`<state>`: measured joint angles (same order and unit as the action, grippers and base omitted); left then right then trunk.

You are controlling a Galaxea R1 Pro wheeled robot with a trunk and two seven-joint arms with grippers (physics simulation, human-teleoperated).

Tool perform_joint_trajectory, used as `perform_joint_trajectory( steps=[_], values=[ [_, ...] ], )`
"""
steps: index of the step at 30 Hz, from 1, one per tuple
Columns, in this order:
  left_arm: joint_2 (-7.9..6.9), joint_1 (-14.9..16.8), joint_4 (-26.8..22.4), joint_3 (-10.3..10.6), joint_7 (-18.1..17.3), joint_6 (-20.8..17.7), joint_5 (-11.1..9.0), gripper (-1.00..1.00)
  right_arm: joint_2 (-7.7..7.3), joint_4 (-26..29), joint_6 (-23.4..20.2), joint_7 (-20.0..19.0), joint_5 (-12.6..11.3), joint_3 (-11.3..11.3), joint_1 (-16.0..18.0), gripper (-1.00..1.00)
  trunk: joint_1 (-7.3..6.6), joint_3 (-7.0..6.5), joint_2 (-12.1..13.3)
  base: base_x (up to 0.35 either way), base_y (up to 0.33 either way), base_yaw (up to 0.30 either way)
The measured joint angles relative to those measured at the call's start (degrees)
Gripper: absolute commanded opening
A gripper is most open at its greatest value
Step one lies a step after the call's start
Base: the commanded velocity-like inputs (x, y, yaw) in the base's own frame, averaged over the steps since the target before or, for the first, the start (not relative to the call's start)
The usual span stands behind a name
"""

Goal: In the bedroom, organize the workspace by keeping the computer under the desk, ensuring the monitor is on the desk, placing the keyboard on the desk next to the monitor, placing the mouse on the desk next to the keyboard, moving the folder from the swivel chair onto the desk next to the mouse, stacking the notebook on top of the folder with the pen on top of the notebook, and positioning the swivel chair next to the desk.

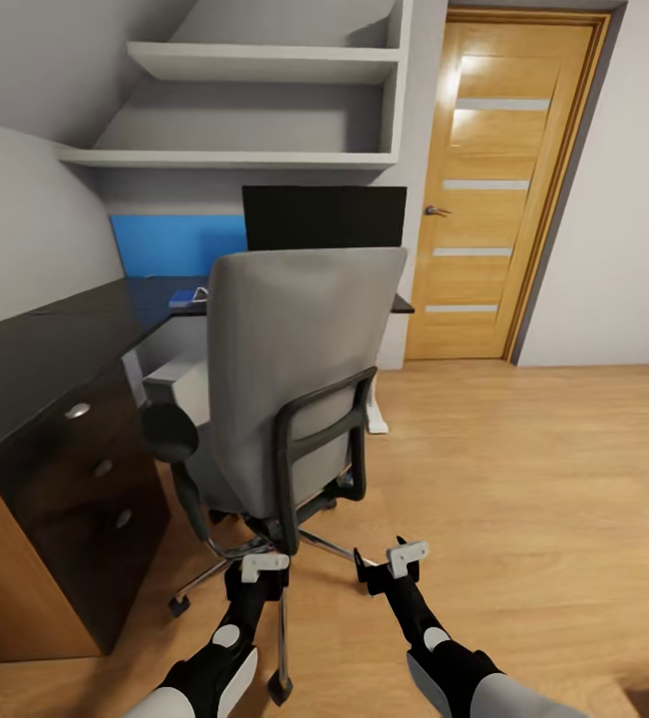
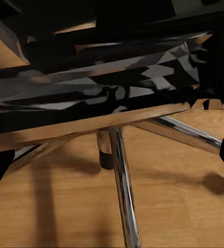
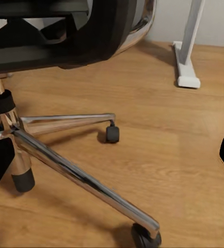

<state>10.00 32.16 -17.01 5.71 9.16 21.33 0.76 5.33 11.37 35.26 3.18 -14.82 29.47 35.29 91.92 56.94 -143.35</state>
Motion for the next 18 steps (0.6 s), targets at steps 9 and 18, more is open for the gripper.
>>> perform_joint_trajectory(
  steps=[9, 18],
  values=[
    [0.0, 0.01, -0.06, 0.56, -0.05, -0.06, 0.27, 1.0, 0.04, 0.01, 0.0, 1.16, -0.13, 0.01, -0.01, 1.0, -0.01, 0.0, 0.0, 0.277, -0.105, 0.045],
    [0.0, 0.02, -0.11, 0.51, -0.09, -0.05, 0.31, 1.0, 0.04, 0.02, -0.05, 1.19, -0.11, 0.01, -0.01, 1.0, -0.01, -0.01, 0.0, 0.327, 0.095, 0.001]
  ],
)
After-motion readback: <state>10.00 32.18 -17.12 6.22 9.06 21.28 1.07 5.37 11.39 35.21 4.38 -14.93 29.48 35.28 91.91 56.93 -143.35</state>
